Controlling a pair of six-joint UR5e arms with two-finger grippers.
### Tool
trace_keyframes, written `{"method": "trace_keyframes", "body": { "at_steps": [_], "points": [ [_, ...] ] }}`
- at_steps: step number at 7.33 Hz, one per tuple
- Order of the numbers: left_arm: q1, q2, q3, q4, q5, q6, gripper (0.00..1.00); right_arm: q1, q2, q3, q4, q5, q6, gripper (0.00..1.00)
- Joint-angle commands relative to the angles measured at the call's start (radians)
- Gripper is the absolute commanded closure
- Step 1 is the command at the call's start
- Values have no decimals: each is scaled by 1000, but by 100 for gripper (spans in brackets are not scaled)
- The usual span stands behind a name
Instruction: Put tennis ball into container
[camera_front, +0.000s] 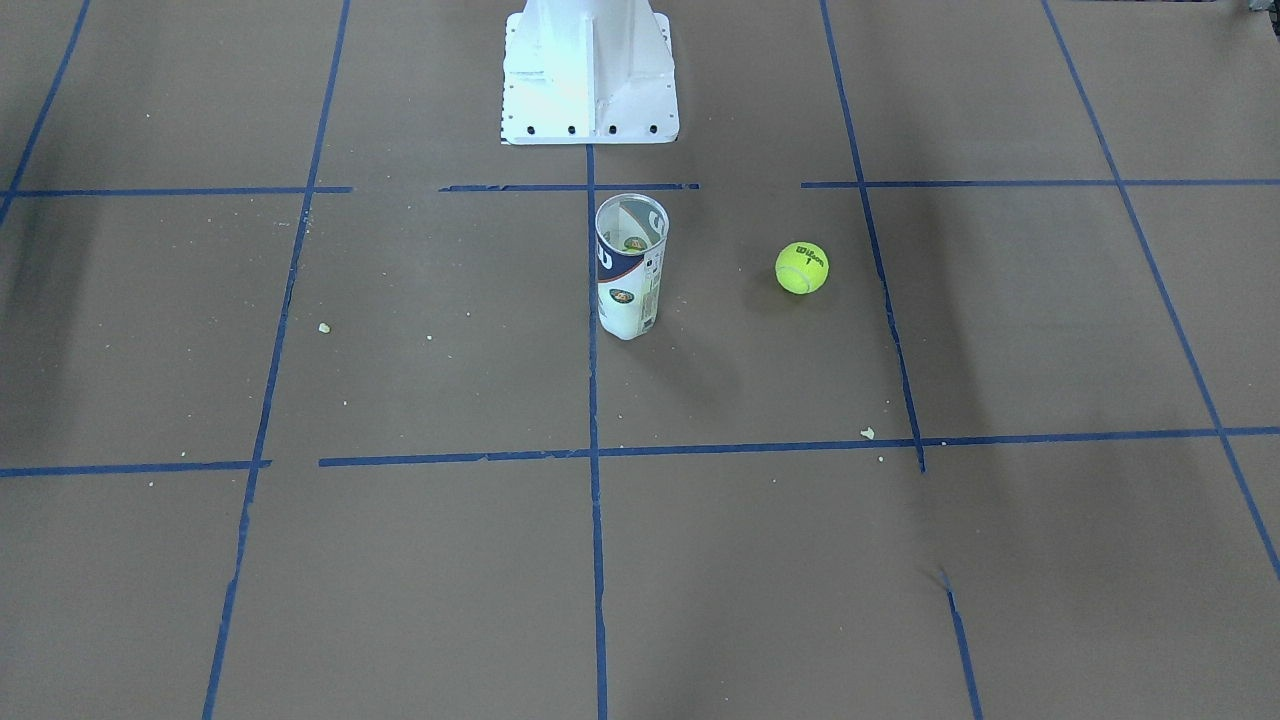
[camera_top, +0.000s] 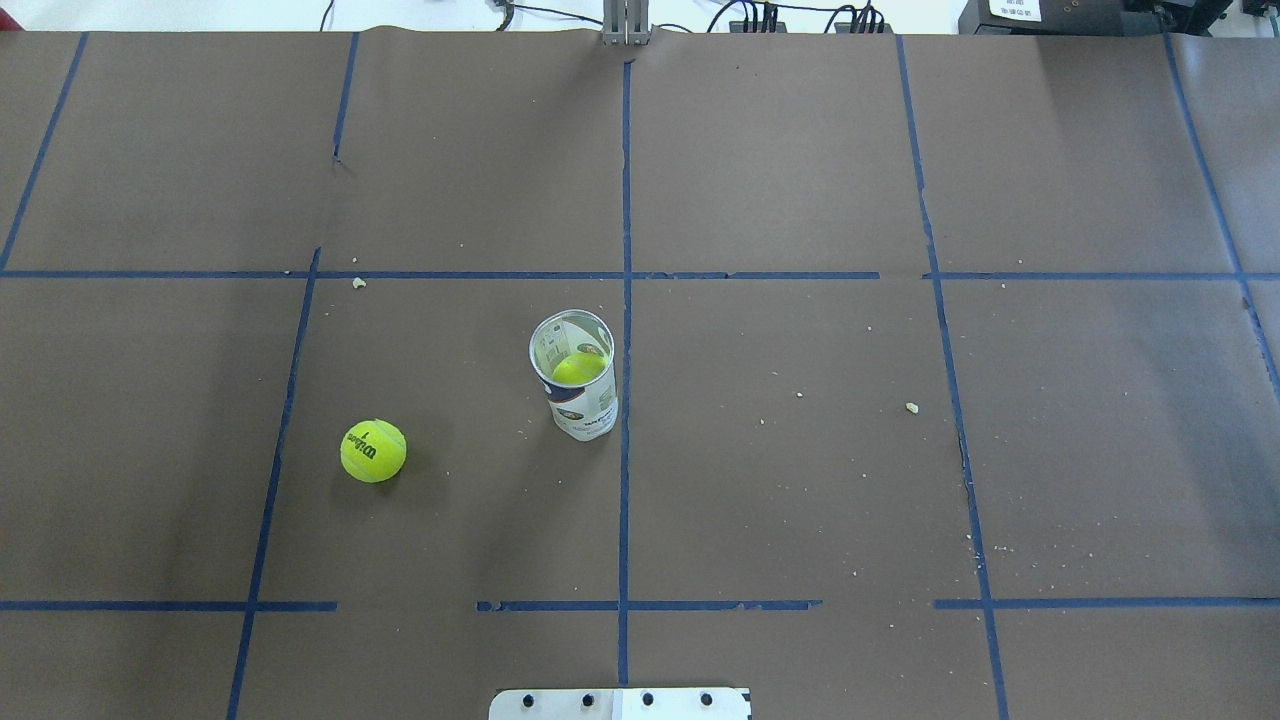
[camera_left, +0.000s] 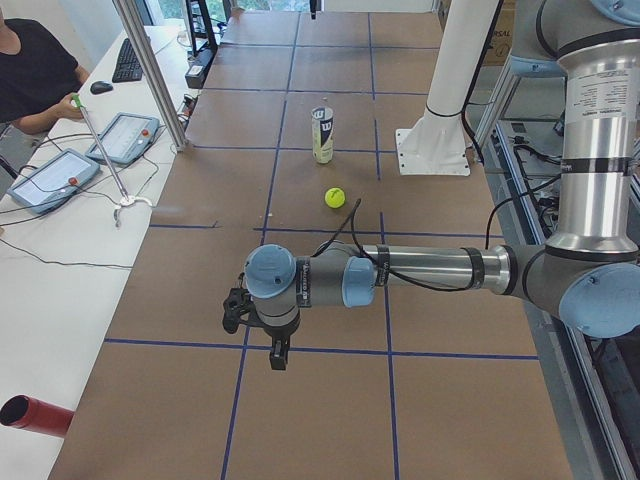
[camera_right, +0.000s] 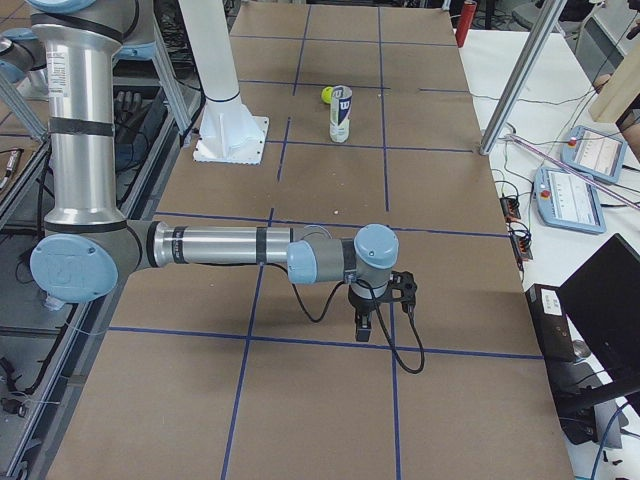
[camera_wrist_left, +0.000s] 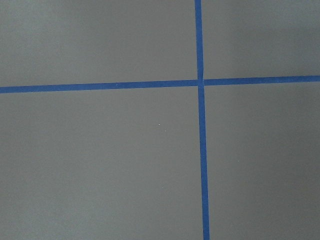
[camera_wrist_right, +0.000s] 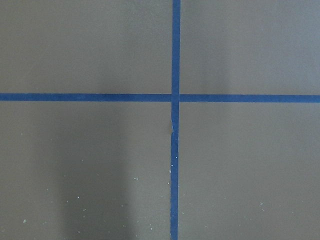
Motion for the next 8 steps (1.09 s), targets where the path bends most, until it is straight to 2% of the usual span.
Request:
{"method": "trace_keyframes", "body": {
  "at_steps": [1,3,5,6,8],
  "points": [
    [1,2,-10,-6,2,14,0,0,0,-2,0,0,0,0],
    [2,-33,-84,-2,9,-2,0,0,0,0,0,0,0,0],
    [66,-45,-234,41,9,-30,0,0,0,0,0,0,0,0],
    [144,-47,-352,84,9,-208,0,0,0,0,0,0,0,0],
    [334,-56,-491,75,10,-553,0,0,0,0,0,0,0,0]
  ]
}}
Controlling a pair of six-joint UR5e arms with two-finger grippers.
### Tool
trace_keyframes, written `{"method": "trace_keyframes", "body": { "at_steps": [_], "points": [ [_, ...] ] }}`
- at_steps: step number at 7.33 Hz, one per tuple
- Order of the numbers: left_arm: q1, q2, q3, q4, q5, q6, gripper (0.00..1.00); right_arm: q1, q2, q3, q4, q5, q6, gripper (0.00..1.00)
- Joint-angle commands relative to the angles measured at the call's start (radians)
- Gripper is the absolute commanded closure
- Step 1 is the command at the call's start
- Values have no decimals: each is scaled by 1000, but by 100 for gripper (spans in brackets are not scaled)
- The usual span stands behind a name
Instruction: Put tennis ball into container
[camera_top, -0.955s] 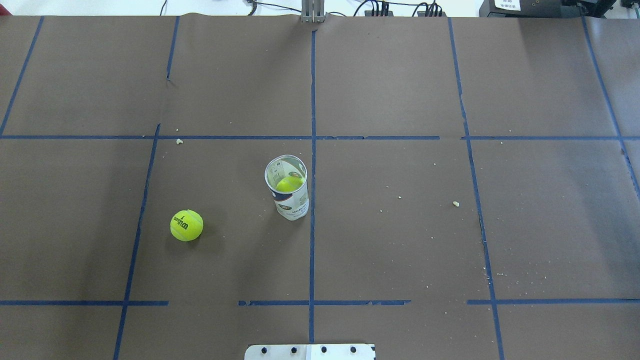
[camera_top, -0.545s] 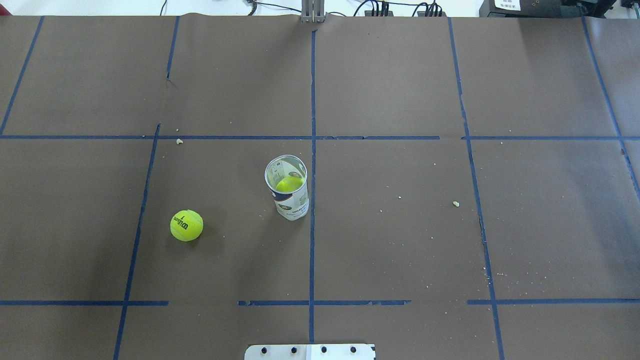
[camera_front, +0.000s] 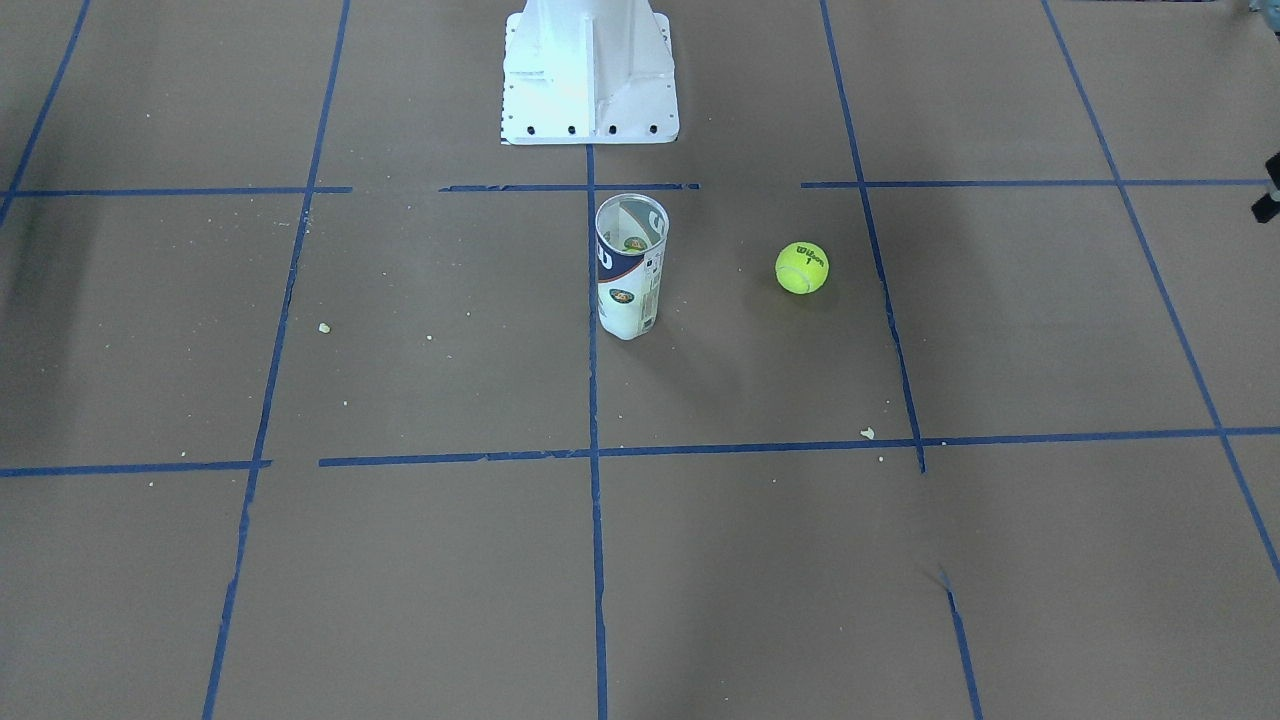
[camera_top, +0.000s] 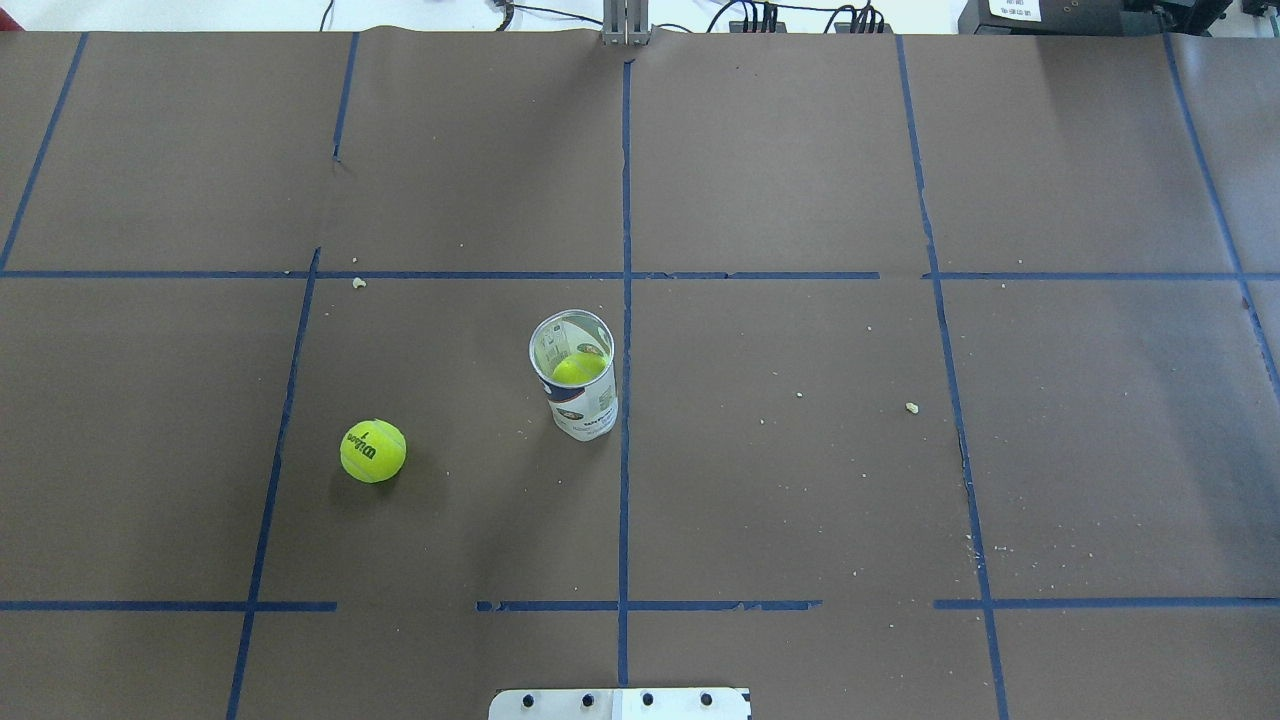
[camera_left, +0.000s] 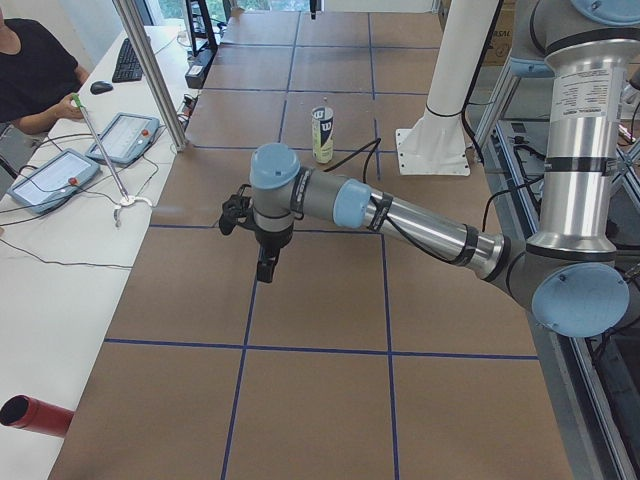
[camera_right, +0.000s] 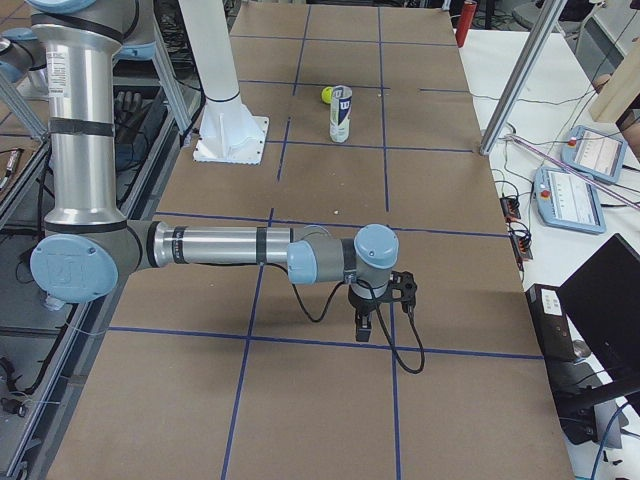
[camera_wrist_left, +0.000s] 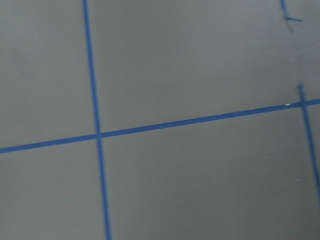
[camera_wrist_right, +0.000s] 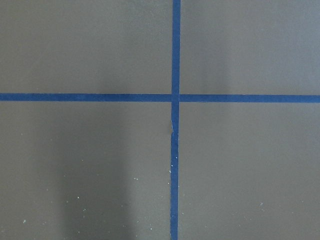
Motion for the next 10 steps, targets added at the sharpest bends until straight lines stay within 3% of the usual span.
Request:
{"method": "trace_keyframes", "body": {
  "at_steps": [1,2,3,5,8,10],
  "points": [
    [226,-89,-96,-10,49,-404,0,0,0,0,0,0,0,0],
    [332,-166,-96,-8,131,-553,0,0,0,0,0,0,0,0],
    [423,-238,-46,-2,196,-585,0,0,0,0,0,0,0,0],
    [482,-375,101,-5,239,-584,0,0,0,0,0,0,0,0],
    [676,-372,56,-14,316,-818,0,0,0,0,0,0,0,0],
    [790,-319,69,-132,396,-982,0,0,0,0,0,0,0,0]
  ]
}}
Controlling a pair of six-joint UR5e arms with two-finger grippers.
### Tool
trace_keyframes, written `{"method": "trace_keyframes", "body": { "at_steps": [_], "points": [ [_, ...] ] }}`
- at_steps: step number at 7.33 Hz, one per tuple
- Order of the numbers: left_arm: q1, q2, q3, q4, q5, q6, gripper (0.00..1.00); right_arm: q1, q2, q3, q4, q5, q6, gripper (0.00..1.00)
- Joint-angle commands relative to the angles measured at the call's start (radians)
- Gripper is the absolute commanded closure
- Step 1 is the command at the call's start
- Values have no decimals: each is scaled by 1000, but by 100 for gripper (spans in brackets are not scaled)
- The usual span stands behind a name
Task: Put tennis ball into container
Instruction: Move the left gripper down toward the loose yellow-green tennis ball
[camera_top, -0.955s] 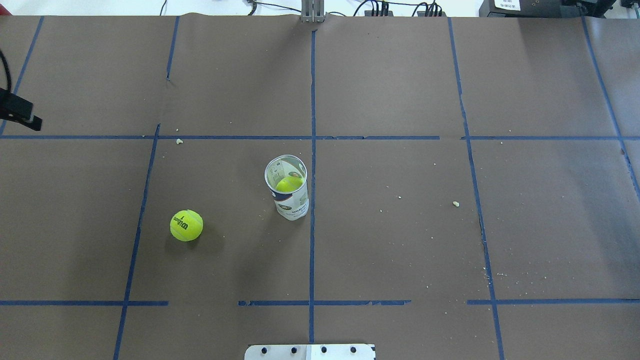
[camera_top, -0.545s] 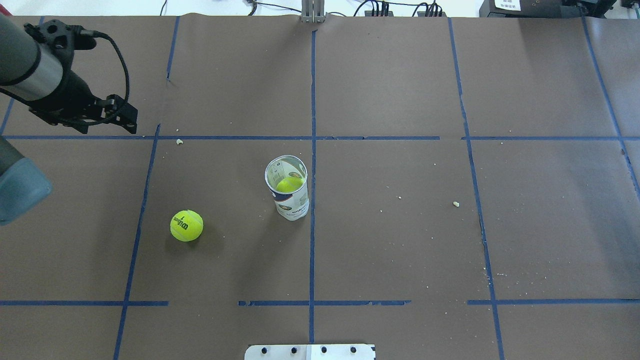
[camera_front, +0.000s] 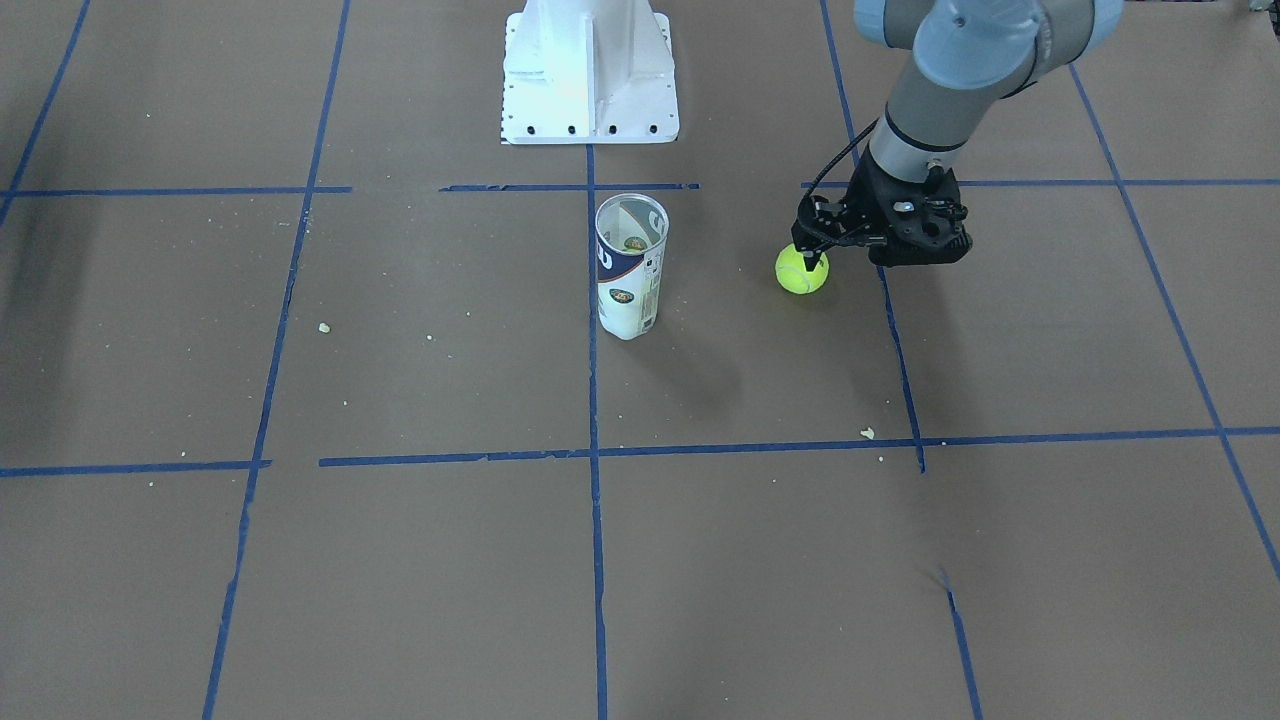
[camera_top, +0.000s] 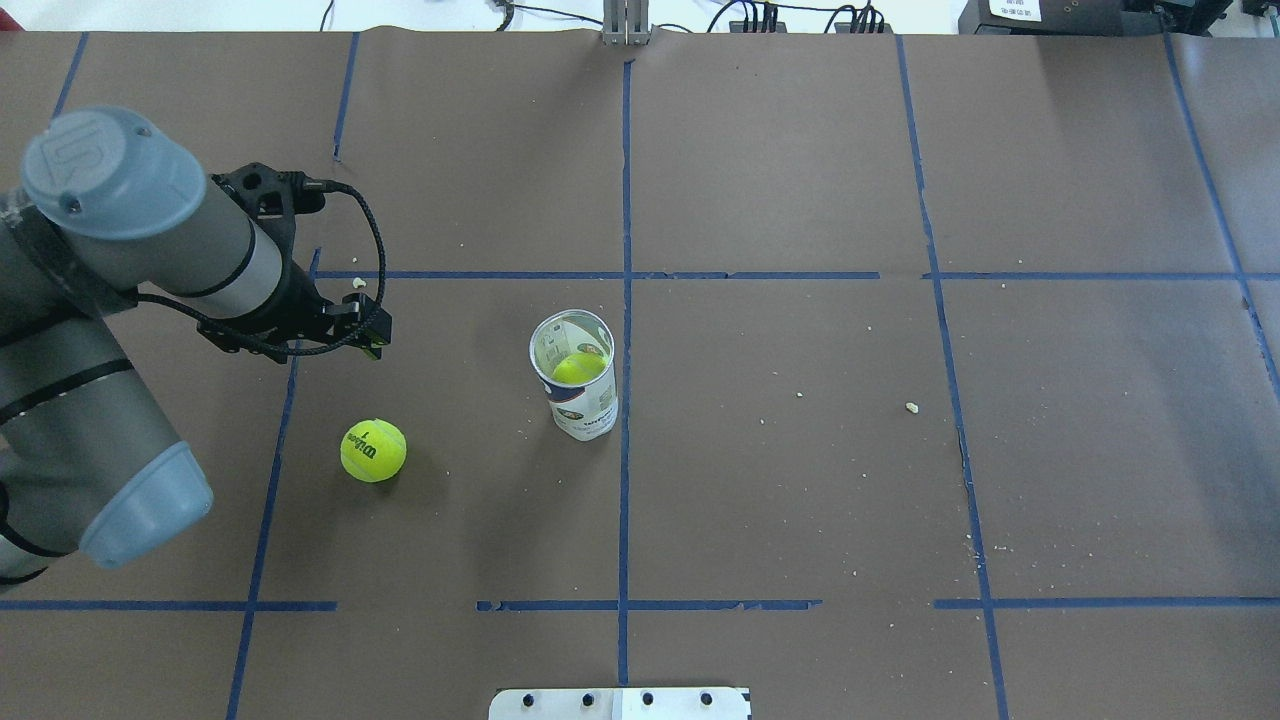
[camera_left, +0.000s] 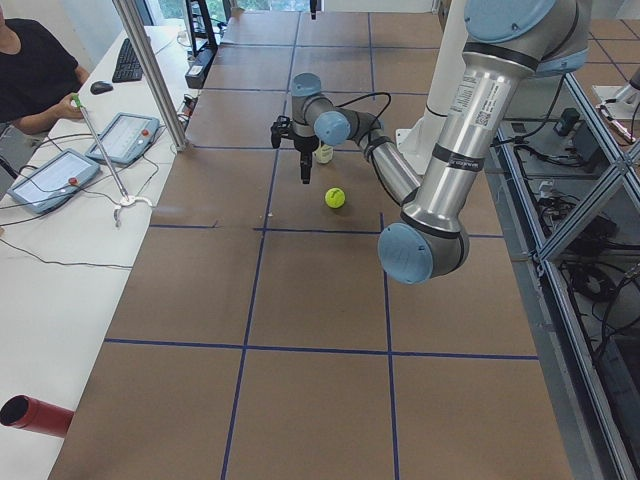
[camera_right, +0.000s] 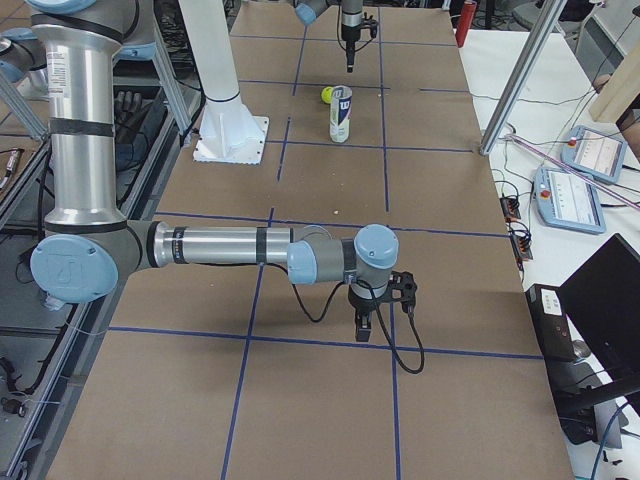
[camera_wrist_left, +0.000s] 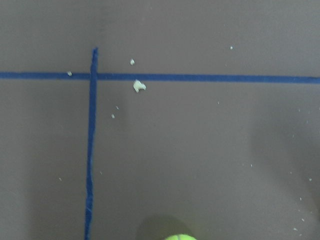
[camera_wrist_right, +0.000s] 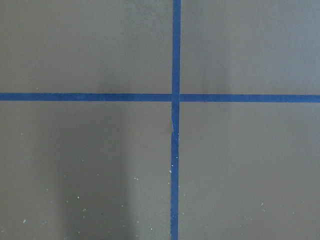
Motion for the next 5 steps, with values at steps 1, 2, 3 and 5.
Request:
{"method": "trace_keyframes", "body": {
  "at_steps": [1,2,3,5],
  "points": [
    [90,37,17,-102,70,-141,0,-1,0,0,0,0,0,0],
    [119,37,34,-106,94,-164,0,1,0,0,0,0,0,0],
    [127,37,49,-107,108,-168,0,-1,0,0,0,0,0,0],
    [133,37,70,-109,123,-167,0,1,0,0,0,0,0,0]
  ]
}}
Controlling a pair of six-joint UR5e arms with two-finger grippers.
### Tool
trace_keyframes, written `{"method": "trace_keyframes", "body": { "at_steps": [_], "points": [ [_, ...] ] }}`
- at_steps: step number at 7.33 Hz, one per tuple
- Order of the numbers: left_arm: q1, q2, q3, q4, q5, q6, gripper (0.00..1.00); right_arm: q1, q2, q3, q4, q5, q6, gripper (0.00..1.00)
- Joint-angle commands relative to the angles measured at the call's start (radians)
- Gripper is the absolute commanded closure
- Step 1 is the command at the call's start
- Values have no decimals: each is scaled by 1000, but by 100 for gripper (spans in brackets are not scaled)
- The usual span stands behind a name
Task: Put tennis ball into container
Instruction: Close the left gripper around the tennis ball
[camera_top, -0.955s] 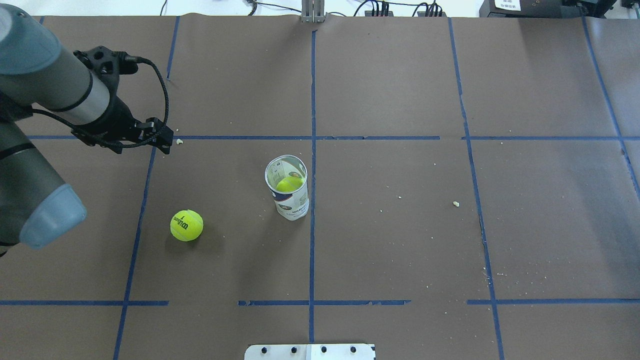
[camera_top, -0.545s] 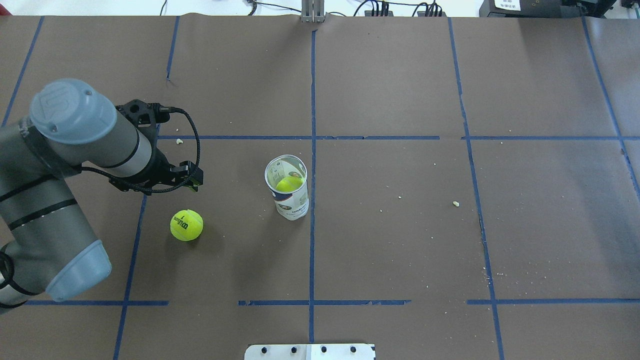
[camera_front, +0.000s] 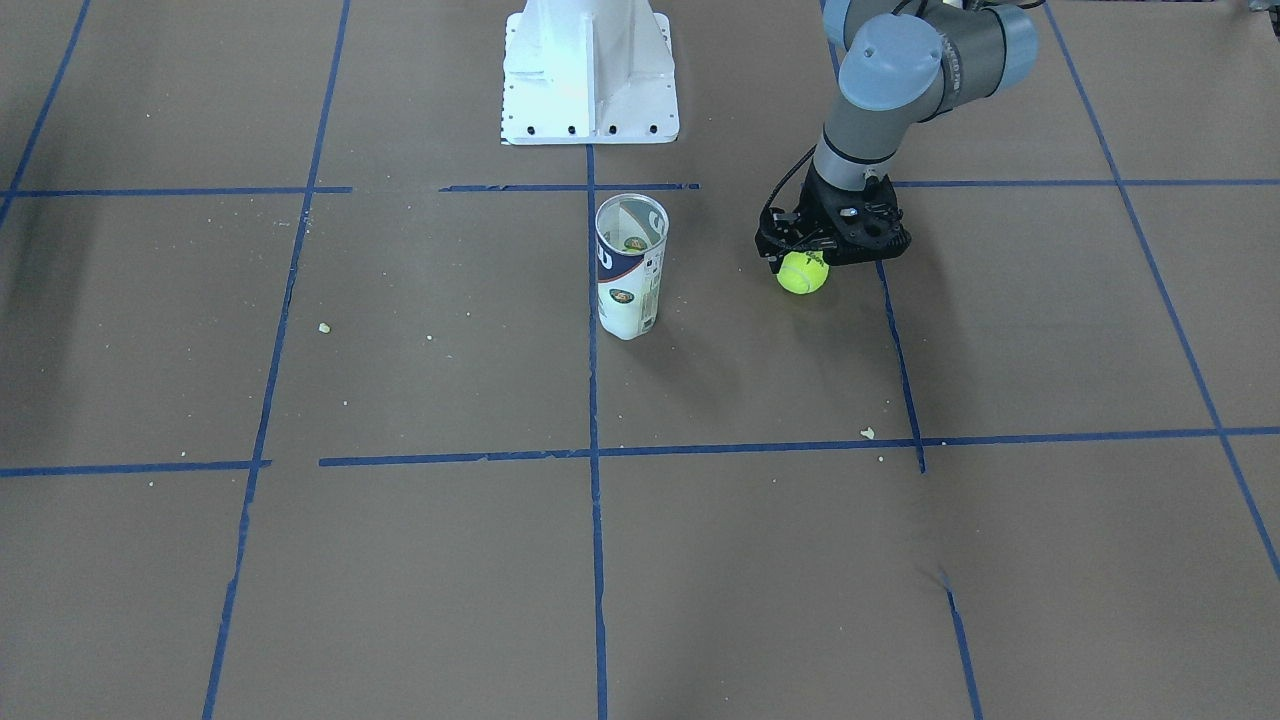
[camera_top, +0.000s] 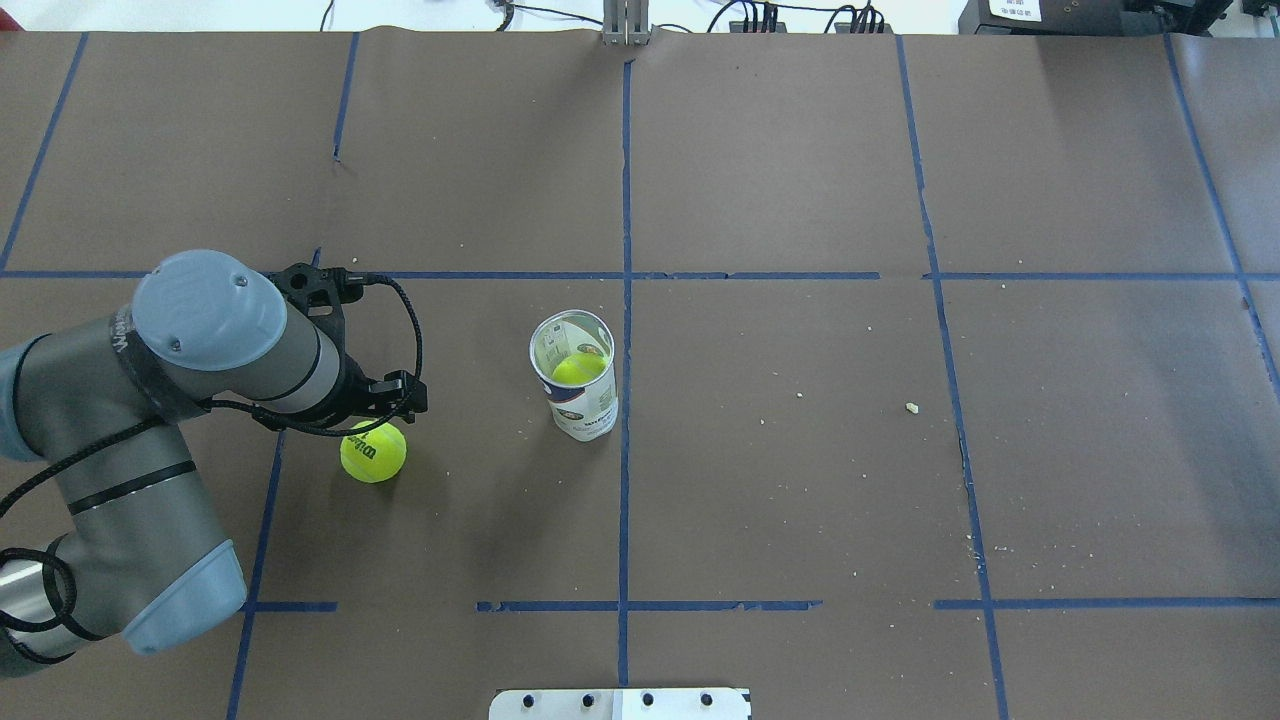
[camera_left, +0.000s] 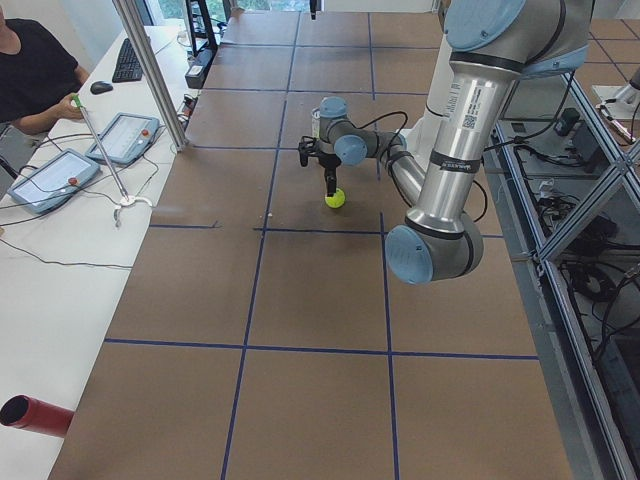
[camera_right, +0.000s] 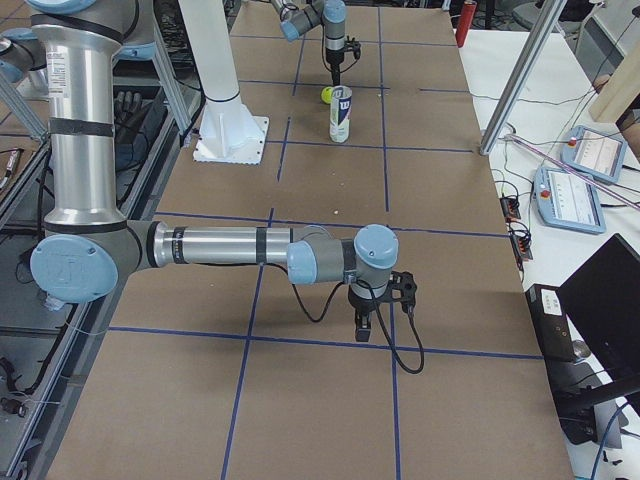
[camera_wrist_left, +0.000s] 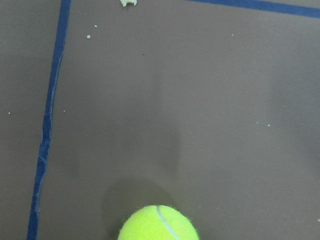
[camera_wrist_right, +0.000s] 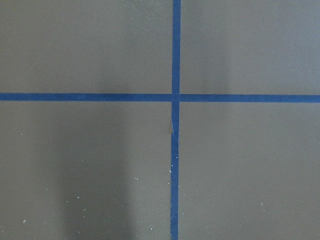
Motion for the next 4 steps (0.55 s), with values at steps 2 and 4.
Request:
{"method": "trace_keyframes", "body": {
  "at_steps": [2,4],
  "points": [
    [7,2,59,-63,14,-4,0,1,0,0,0,0,0,0],
    [15,2,71,-76,12,-4,0,1,0,0,0,0,0,0]
  ]
}}
